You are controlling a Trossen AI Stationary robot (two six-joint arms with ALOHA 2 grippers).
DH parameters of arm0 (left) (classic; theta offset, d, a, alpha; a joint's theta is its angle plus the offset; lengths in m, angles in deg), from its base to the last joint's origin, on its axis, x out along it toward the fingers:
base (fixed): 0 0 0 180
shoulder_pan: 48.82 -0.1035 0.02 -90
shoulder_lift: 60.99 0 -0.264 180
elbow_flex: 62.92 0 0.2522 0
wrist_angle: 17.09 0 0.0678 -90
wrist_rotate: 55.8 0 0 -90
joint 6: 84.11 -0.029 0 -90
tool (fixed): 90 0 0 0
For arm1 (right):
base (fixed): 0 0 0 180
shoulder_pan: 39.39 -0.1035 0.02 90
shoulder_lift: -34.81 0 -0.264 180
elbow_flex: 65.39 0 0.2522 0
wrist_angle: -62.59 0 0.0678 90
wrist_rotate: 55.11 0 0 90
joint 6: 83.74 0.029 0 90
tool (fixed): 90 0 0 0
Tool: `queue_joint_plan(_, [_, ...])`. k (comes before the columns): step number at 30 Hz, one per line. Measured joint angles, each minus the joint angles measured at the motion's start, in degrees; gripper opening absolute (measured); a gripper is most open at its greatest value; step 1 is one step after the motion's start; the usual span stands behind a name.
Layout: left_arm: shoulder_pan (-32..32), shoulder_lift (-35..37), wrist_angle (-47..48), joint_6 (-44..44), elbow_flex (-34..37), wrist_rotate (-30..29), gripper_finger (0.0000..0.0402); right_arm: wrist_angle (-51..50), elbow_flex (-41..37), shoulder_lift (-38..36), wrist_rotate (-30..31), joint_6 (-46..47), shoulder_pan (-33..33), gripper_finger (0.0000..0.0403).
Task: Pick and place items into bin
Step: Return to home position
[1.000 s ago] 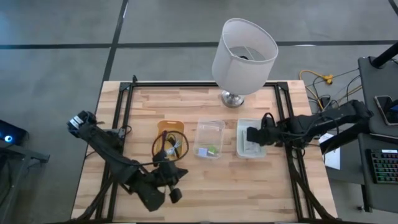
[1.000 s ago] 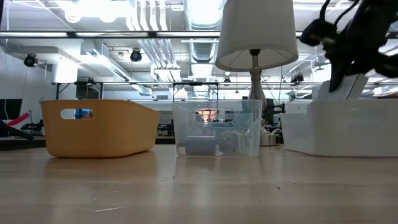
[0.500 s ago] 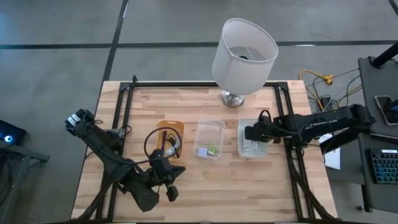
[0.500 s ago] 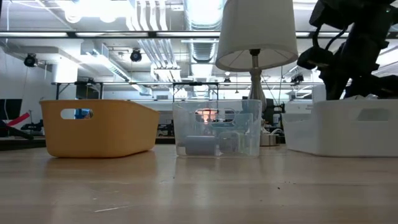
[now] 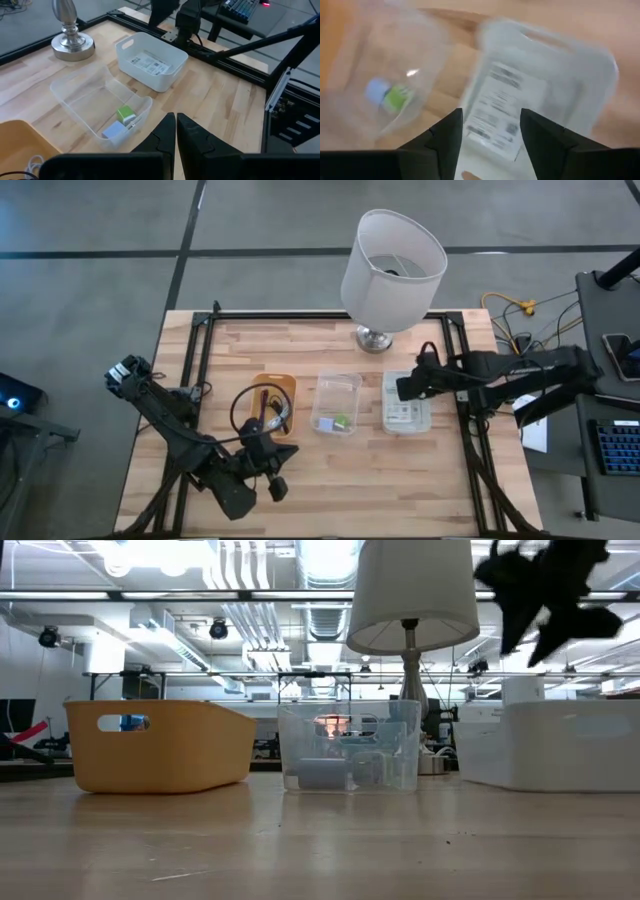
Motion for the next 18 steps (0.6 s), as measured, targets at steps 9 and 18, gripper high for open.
queue_joint_plan(9, [-1.2, 2.5, -0.7, -2.9, 0.0, 0.1, 0.0, -1.5, 12.7, 5.4, 1.2, -14.4, -10.8, 0.0173])
queue_joint_plan(18, [-11.7, 5.1, -33.6, -29.6, 7.4, 22.1, 0.0, 3.2, 17.7, 11.7, 2.1, -17.7, -21.8, 0.0168])
